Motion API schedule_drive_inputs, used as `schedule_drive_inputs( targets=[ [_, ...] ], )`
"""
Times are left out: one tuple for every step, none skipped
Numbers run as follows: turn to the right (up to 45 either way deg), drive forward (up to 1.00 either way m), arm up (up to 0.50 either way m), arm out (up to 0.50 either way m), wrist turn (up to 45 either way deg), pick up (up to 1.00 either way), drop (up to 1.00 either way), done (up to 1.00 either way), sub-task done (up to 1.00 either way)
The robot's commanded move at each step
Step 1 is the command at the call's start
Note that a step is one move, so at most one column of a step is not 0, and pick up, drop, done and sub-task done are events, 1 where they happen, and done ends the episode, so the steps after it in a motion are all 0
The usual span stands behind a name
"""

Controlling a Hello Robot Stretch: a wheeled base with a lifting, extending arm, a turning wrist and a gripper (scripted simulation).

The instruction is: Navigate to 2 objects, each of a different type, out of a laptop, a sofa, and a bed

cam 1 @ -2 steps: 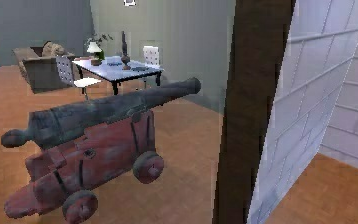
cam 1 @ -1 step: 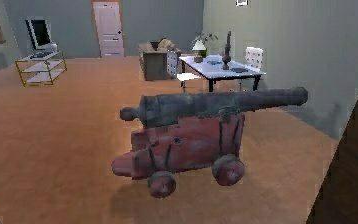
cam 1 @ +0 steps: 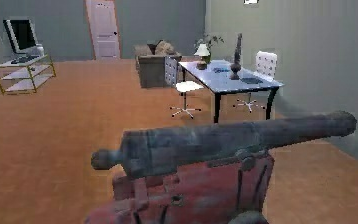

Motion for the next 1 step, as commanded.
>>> schedule_drive_inputs(
  targets=[
    [-45.0, 0.0, 0.0, 0.0, 0.0, 0.0, 0.0, 0.0, 0.0]
  ],
)
